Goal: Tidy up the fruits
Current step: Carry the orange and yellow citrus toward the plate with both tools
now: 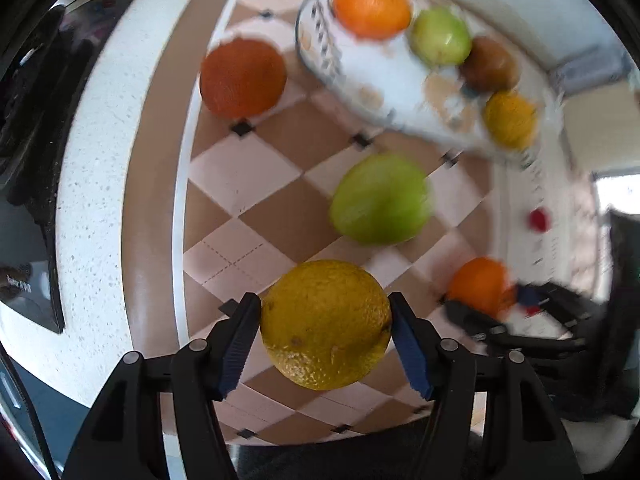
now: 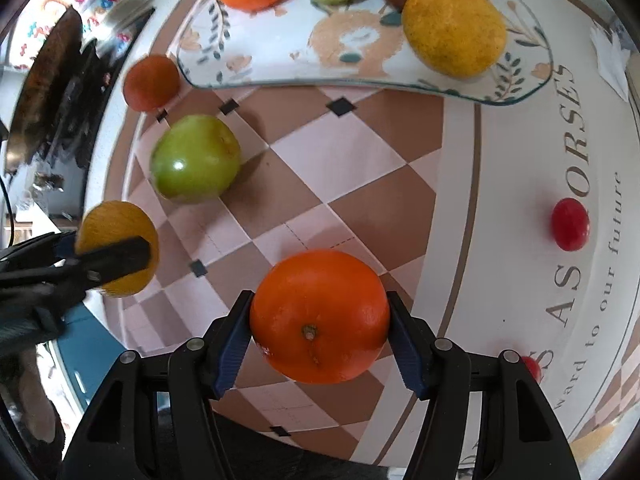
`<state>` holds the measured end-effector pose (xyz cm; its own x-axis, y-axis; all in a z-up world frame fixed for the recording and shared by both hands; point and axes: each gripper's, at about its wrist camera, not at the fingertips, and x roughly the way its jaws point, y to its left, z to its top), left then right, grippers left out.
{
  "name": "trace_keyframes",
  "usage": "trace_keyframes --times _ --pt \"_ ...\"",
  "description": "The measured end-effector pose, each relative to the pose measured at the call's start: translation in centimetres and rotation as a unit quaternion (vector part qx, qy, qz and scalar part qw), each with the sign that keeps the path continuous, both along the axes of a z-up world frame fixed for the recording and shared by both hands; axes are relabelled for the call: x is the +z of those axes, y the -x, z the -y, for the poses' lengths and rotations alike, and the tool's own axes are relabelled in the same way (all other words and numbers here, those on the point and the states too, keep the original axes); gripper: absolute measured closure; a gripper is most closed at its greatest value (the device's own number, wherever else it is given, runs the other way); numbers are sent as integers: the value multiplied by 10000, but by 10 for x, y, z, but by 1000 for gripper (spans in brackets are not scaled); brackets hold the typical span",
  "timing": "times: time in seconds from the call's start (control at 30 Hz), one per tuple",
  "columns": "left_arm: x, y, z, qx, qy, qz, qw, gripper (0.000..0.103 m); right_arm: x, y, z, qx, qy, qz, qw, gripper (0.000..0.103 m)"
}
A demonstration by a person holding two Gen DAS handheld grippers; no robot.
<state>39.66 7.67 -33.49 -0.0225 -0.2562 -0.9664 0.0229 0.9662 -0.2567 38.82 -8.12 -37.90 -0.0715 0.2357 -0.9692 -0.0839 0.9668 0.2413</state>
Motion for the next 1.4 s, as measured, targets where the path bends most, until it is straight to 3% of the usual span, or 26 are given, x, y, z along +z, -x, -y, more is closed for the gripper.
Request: trace_keyframes --times 0.13,0.27,0.37,0.53,0.73,1.03,1.27,1.4 --pt "40 -20 1 185 507 216 9983 41 21 -7 11 -315 -189 321 9988 37" --pt "64 -55 6 276 669 428 9965 41 42 -29 14 -485 -251 723 9959 37" --pt "63 -87 7 377 599 482 9963 41 47 -56 9 -509 -236 853 9948 37" --pt "33 -131 12 441 723 107 9963 41 43 -93 -8 -435 -117 1017 9938 37" --pt "10 -152 28 62 381 -165 9991 43 37 -115 -16 -431 -108 1028 9937 37" --pt "22 -173 39 -270 187 63 9994 43 31 -123 -12 -515 143 899 9945 36" --pt "29 -165 36 -423 -529 343 9971 41 56 -118 -1 -627 128 1161 9912 16" --pt "32 -154 25 -340 -817 459 9950 18 71 -111 8 -644 370 1166 9904 12"
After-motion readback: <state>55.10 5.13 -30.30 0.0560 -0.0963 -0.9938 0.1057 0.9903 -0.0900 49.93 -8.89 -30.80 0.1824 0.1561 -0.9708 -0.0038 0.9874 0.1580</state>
